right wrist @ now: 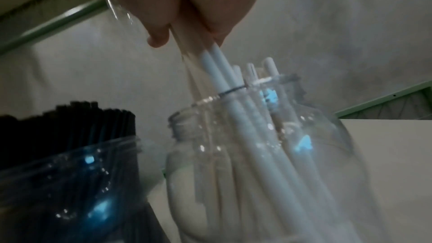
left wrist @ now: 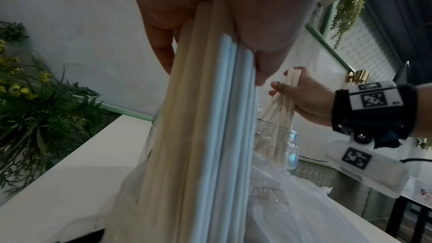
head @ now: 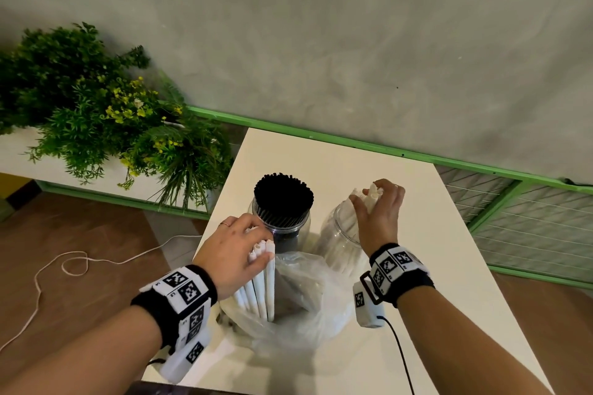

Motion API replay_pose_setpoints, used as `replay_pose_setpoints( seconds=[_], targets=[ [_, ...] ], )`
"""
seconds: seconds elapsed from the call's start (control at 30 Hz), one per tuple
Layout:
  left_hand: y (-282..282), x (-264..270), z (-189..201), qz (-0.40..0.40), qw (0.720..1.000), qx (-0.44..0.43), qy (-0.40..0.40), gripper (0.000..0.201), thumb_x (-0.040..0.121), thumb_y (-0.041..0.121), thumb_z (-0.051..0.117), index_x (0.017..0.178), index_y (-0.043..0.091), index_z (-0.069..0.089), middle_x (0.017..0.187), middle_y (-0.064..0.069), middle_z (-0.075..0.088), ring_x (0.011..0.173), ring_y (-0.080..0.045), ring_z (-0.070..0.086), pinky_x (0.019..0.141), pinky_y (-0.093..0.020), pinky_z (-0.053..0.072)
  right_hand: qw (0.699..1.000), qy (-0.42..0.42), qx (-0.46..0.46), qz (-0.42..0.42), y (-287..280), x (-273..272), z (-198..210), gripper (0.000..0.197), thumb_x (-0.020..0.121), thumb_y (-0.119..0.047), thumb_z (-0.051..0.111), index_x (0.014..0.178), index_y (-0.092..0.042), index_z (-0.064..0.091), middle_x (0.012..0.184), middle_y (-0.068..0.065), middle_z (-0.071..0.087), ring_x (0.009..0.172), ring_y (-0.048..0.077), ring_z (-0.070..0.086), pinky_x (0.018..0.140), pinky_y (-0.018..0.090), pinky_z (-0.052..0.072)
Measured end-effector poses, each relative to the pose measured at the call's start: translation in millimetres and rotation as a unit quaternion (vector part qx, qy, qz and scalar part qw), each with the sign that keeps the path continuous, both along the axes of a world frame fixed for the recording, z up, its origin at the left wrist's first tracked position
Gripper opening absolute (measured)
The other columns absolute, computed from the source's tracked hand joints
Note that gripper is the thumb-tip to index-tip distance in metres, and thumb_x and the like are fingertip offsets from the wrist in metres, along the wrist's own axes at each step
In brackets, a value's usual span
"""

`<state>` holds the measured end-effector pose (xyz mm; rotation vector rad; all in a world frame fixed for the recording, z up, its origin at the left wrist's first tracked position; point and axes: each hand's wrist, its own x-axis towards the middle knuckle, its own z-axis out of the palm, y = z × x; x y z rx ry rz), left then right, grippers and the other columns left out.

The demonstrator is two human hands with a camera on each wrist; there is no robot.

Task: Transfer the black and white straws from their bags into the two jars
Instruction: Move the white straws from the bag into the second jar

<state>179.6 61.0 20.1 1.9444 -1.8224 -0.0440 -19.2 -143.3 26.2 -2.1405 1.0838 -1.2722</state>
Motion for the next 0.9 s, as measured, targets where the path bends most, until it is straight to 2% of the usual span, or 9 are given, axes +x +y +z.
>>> replay_pose_setpoints(
  seconds=[0.1, 0.2, 0.27, 0.43, 0.53, 0.63, 0.67, 0.77, 0.9],
  targets=[
    [1, 0, -1, -0.001, 1.000, 0.006, 0.001, 0.031, 0.083, 0.048, 0.045, 0.100, 0.028, 0.060, 0.104, 0.006, 0.054, 0.083, -0.017, 0.051, 0.077, -0.022, 0.028, 0.996, 0.083, 0.007, 0.007, -4, -5, -10, 0.043, 0.089, -0.021, 0.066, 0.122, -0.003, 0.048, 0.116, 0.008, 0.046, 0.100, 0.020, 0.046, 0.092, 0.033, 0.040],
    [1, 0, -1, 0.001, 1.000, 0.012, 0.002, 0.033, 0.084, 0.049, 0.044, 0.102, 0.028, 0.060, 0.106, 0.006, 0.053, 0.085, -0.017, 0.051, 0.079, -0.022, 0.028, 0.988, 0.152, -0.006, -0.012, -11, -11, -14, 0.039, 0.092, -0.034, 0.060, 0.124, -0.014, 0.051, 0.119, 0.004, 0.055, 0.116, 0.024, 0.047, 0.107, 0.048, 0.028],
    [1, 0, 0, 0.001, 1.000, 0.007, 0.003, 0.032, 0.083, 0.049, 0.044, 0.101, 0.027, 0.061, 0.105, 0.006, 0.054, 0.085, -0.018, 0.052, 0.079, -0.021, 0.028, 0.989, 0.130, 0.067, -0.010, -12, -13, -9, 0.039, 0.095, -0.033, 0.055, 0.131, -0.023, 0.045, 0.121, 0.000, 0.053, 0.120, 0.017, 0.042, 0.113, 0.047, 0.021],
    [1, 0, 0, 0.003, 1.000, 0.007, 0.000, 0.034, 0.083, 0.050, 0.043, 0.101, 0.027, 0.062, 0.105, 0.006, 0.054, 0.085, -0.017, 0.051, 0.080, -0.022, 0.030, 0.989, 0.046, 0.139, -0.021, -25, -20, -3, 0.025, 0.090, -0.044, 0.045, 0.115, -0.043, 0.045, 0.106, 0.001, 0.067, 0.102, 0.023, 0.058, 0.092, 0.044, 0.046],
    [0, -1, 0, 0.007, 1.000, 0.020, 0.002, 0.038, 0.084, 0.052, 0.040, 0.103, 0.027, 0.061, 0.107, 0.006, 0.053, 0.088, -0.017, 0.050, 0.083, -0.030, 0.040, 0.988, 0.033, 0.149, -0.036, -28, -21, 5, 0.008, 0.097, -0.028, 0.048, 0.101, -0.027, 0.054, 0.098, 0.000, 0.066, 0.100, 0.021, 0.054, 0.078, 0.031, 0.040],
    [0, -1, 0, 0.009, 1.000, 0.025, 0.001, 0.038, 0.084, 0.052, 0.040, 0.104, 0.027, 0.061, 0.107, 0.007, 0.052, 0.088, -0.017, 0.050, 0.082, -0.030, 0.040, 0.987, -0.001, 0.156, -0.036, -27, -21, 16, 0.021, 0.099, -0.024, 0.047, 0.096, -0.006, 0.057, 0.086, -0.013, 0.060, 0.086, 0.019, 0.056, 0.065, 0.020, 0.039],
    [0, -1, 1, 0.009, 1.000, 0.024, 0.000, 0.038, 0.084, 0.052, 0.040, 0.104, 0.027, 0.061, 0.107, 0.006, 0.052, 0.088, -0.017, 0.050, 0.082, -0.030, 0.040, 0.986, -0.017, 0.159, -0.037, -27, -21, 19, 0.023, 0.099, -0.025, 0.048, 0.094, -0.004, 0.056, 0.083, -0.011, 0.060, 0.081, 0.020, 0.055, 0.063, 0.019, 0.040],
    [0, -1, 1, 0.008, 1.000, 0.022, 0.001, 0.039, 0.084, 0.052, 0.040, 0.104, 0.027, 0.062, 0.106, 0.006, 0.053, 0.089, -0.017, 0.050, 0.082, -0.029, 0.039, 0.987, -0.032, 0.155, -0.039, -28, -19, 27, 0.024, 0.096, -0.026, 0.053, 0.088, -0.004, 0.054, 0.076, 0.003, 0.058, 0.073, 0.025, 0.053, 0.066, 0.033, 0.042],
    [-1, -1, 1, 0.012, 0.999, 0.034, 0.003, 0.042, 0.083, 0.054, 0.038, 0.105, 0.027, 0.062, 0.108, 0.006, 0.052, 0.092, -0.018, 0.050, 0.083, -0.030, 0.040, 0.986, 0.033, 0.163, -0.022, -28, -14, 27, 0.020, 0.090, -0.025, 0.063, 0.083, -0.009, 0.054, 0.071, 0.002, 0.056, 0.069, 0.020, 0.051, 0.062, 0.030, 0.040]
  ],
)
